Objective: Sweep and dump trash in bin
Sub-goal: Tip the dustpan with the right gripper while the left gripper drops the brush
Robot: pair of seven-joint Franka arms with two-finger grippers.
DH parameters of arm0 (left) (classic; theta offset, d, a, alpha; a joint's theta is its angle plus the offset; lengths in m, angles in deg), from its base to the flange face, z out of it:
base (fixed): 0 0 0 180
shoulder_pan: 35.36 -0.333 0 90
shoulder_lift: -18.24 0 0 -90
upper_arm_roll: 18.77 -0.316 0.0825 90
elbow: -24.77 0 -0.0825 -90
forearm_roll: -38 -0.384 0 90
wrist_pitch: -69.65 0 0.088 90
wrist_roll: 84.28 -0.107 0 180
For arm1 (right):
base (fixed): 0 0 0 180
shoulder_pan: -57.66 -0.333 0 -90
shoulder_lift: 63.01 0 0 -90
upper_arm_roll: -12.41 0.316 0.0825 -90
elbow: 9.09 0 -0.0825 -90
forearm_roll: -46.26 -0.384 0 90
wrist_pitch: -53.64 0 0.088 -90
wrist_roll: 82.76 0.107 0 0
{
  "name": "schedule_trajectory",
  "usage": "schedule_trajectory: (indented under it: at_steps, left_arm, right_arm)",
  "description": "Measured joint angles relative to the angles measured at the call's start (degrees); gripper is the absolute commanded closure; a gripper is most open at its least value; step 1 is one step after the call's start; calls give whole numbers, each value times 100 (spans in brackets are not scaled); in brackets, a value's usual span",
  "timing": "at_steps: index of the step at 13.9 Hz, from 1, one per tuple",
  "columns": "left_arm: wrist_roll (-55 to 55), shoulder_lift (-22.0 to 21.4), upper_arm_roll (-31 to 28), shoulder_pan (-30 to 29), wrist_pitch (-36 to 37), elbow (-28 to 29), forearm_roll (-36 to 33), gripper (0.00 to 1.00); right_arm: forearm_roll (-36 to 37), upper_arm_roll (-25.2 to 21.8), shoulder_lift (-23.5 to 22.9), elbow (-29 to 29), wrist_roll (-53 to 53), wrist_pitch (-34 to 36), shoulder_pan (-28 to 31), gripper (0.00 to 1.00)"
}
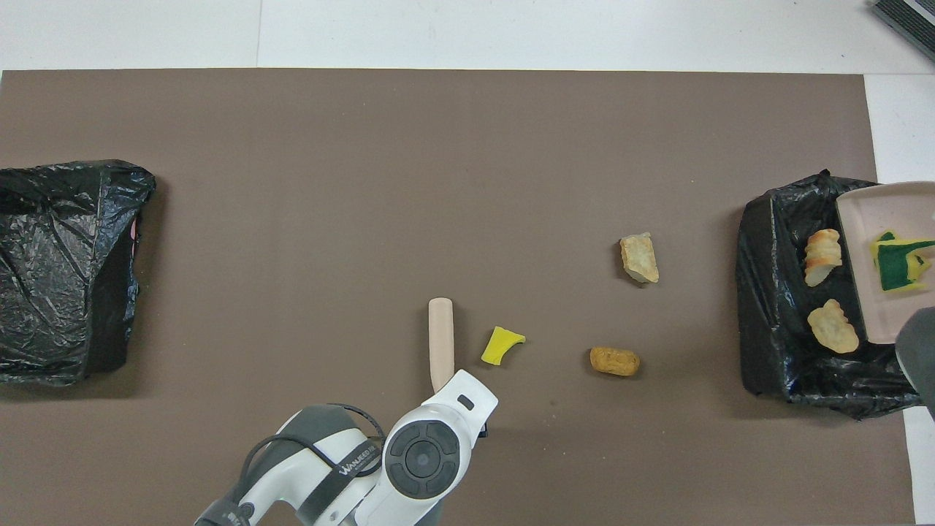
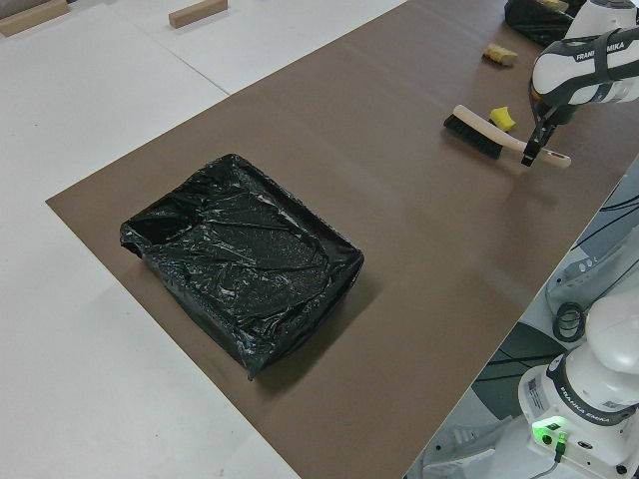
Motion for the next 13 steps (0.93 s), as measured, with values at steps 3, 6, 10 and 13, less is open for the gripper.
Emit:
schedule_trajectory:
  at_steps: [3,6,10,13]
  left_arm:
    - [2,0,-1,-1,4,-37,0,0]
    - [6,-13,-19,-116,332,-250,-1,0]
    - [-21,-47,-33,-366,712,-538,-10,0]
    - [-33,-167,-34,-701,1077,-860,-19,0]
  right_arm:
    - [451,3,159,229,171,1,-71,100]
    - [618,8,320,524,392,0,-96,100]
    - [854,11,341,752,671,-1,-119,100]
    - [1235,14,507,627,472,-75,-137,100]
